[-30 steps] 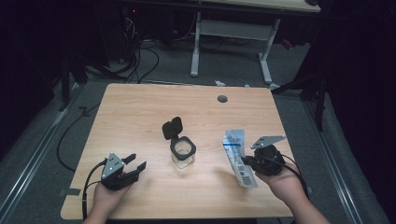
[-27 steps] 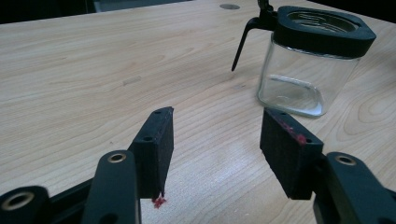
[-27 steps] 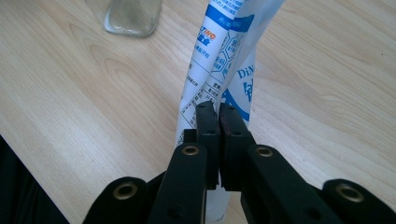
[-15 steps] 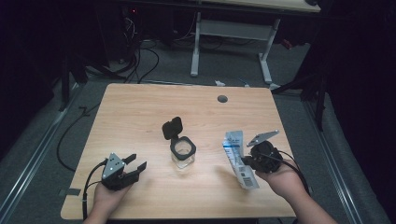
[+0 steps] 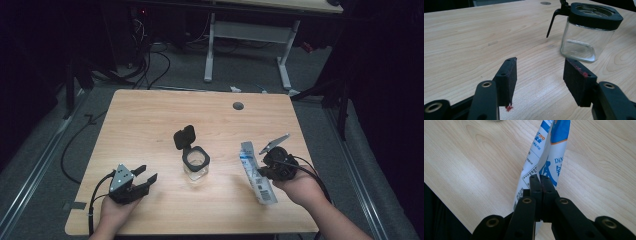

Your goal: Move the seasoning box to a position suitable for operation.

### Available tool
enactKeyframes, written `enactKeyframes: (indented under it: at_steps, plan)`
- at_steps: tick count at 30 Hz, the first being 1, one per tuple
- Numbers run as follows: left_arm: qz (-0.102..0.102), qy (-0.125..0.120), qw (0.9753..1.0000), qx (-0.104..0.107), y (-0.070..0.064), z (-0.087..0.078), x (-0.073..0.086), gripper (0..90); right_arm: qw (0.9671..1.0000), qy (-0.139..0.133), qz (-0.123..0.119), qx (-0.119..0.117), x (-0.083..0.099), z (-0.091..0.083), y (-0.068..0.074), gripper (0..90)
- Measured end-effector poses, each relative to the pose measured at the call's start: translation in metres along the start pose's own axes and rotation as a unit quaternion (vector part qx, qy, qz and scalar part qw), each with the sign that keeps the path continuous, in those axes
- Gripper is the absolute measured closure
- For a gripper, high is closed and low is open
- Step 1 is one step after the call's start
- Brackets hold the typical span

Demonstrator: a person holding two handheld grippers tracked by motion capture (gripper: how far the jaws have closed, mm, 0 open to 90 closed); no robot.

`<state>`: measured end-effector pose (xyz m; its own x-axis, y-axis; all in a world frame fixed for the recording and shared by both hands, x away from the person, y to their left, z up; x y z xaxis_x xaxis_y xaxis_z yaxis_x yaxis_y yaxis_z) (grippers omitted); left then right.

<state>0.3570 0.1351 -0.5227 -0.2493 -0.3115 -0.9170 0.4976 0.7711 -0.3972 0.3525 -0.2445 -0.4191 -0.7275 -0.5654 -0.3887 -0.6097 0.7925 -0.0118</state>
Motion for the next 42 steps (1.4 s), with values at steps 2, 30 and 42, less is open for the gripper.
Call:
enactKeyframes:
  at_steps: [2,30,42]
  plan:
    - [-0.001,0.001,1.0,0.001,0.0,0.0,0.0,45.1,1.0,0.007,-0.001,0.004,-0.001,0.0,0.0,90.0]
    - [0.005,0.014,0.9994,0.032,-0.025,0.004,0.006,44.8,0.9992,0.034,-0.01,-0.017,-0.006,-0.007,-0.009,90.0]
    - [0.019,0.034,0.9925,0.116,-0.064,-0.004,0.023,43.2,0.9995,0.031,0.01,-0.004,-0.003,-0.013,0.004,90.0]
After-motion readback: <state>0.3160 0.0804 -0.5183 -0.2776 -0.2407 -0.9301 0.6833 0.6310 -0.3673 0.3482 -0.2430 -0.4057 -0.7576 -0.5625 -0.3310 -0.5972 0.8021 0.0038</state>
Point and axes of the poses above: each handheld gripper's, and its own axes: z roughly forward along the jaws, x roughly out of its underside, y roughly to its left, the point moved 3 cm from there along z, roughly forward along the jaws, and after that the axes turned 5 degrees about z, right-handed, at the moved point
